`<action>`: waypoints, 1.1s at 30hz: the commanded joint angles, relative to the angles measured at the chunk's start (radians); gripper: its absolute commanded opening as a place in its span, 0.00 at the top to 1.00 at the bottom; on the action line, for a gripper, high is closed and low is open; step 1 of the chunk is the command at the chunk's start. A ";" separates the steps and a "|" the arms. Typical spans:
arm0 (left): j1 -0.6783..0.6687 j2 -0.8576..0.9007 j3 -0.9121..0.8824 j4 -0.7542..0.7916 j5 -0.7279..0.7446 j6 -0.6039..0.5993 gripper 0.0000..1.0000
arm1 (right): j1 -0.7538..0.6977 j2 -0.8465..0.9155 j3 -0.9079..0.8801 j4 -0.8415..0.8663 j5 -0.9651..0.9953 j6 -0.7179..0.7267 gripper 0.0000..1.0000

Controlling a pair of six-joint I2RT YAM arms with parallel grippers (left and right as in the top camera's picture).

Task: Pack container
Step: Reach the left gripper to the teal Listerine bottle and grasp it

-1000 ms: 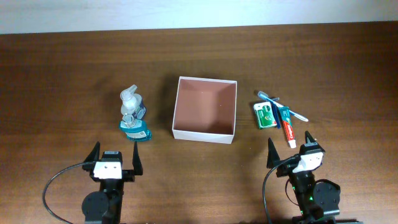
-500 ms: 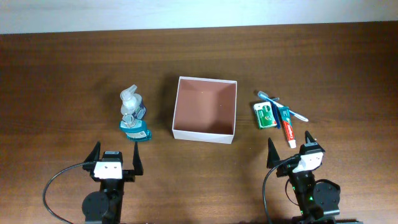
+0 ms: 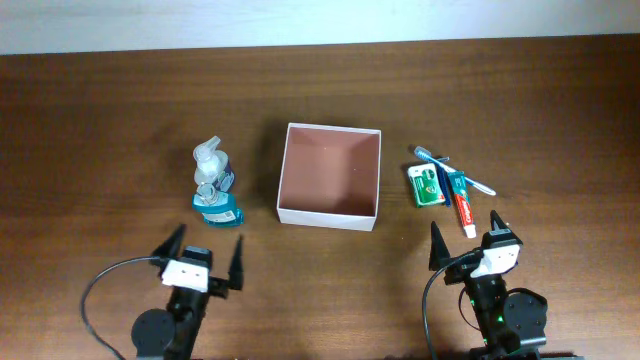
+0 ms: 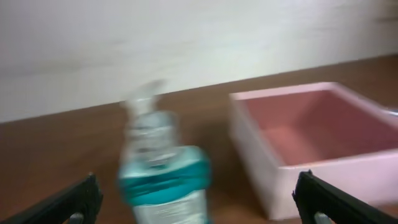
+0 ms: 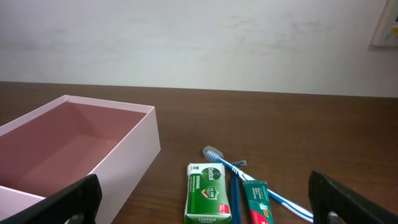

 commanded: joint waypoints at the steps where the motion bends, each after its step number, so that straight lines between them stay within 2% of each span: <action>1: -0.005 0.002 -0.008 0.017 0.388 0.012 0.00 | -0.008 -0.008 -0.005 -0.005 -0.002 0.000 0.01; 2: -0.005 0.002 -0.008 0.044 0.458 0.012 0.00 | -0.008 -0.008 -0.005 -0.005 -0.002 0.000 0.01; 6: -0.005 0.002 -0.008 0.128 0.576 0.012 0.00 | -0.008 -0.008 -0.005 -0.005 -0.002 0.000 0.01; 11: -0.005 0.002 0.060 0.165 0.531 -0.020 0.00 | -0.008 -0.008 -0.005 -0.005 -0.002 0.000 0.01; 14: -0.005 0.002 0.211 0.071 0.367 -0.046 0.00 | -0.008 -0.008 -0.005 -0.005 -0.002 0.000 0.01; 19: -0.005 0.054 0.488 -0.236 -0.023 -0.045 0.00 | -0.008 -0.008 -0.005 -0.005 -0.002 0.000 0.01; 21: -0.005 0.105 0.599 -0.296 0.021 -0.045 0.00 | -0.008 -0.008 -0.005 -0.005 -0.002 0.000 0.01; 23: -0.005 0.134 0.674 -0.310 0.246 -0.045 0.00 | -0.008 -0.008 -0.005 -0.005 -0.002 0.000 0.01; 24: -0.005 0.133 0.679 -0.306 0.273 -0.045 0.00 | -0.008 -0.008 -0.005 -0.005 -0.002 0.000 0.01; 30: -0.005 0.134 0.679 -0.320 0.275 -0.047 0.00 | -0.008 -0.008 -0.005 -0.005 -0.002 0.000 0.01; 33: -0.005 0.134 0.679 -0.365 0.161 -0.110 0.00 | -0.008 -0.008 -0.005 -0.005 -0.002 0.000 0.01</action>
